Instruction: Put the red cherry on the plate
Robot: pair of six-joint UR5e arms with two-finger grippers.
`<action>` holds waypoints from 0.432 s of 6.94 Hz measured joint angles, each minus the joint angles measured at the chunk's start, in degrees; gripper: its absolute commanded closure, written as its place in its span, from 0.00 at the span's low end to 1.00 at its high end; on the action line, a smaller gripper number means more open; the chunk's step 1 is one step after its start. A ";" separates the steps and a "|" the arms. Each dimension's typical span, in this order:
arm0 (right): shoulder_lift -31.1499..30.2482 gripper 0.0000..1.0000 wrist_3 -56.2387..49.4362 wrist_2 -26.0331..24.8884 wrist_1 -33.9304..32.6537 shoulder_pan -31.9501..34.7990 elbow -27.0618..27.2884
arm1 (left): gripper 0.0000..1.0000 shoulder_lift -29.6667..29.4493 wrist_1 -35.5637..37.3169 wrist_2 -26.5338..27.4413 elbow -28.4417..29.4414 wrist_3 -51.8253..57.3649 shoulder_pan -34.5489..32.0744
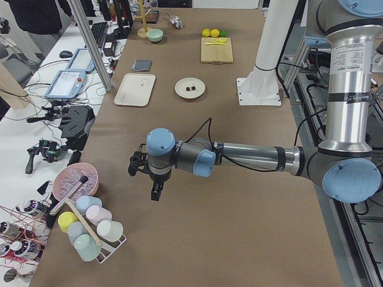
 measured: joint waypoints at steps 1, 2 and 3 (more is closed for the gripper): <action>-0.45 0.00 -1.12 0.01 0.66 1.01 -1.37 | 0.02 -0.09 0.10 0.20 0.00 0.00 -0.13; -0.99 0.00 -1.56 0.02 1.07 1.70 -2.27 | 0.02 -0.16 0.13 0.34 0.03 0.00 -0.33; -1.38 0.00 -1.69 0.00 1.24 2.32 -2.99 | 0.02 -0.13 0.14 0.43 0.08 0.00 -0.61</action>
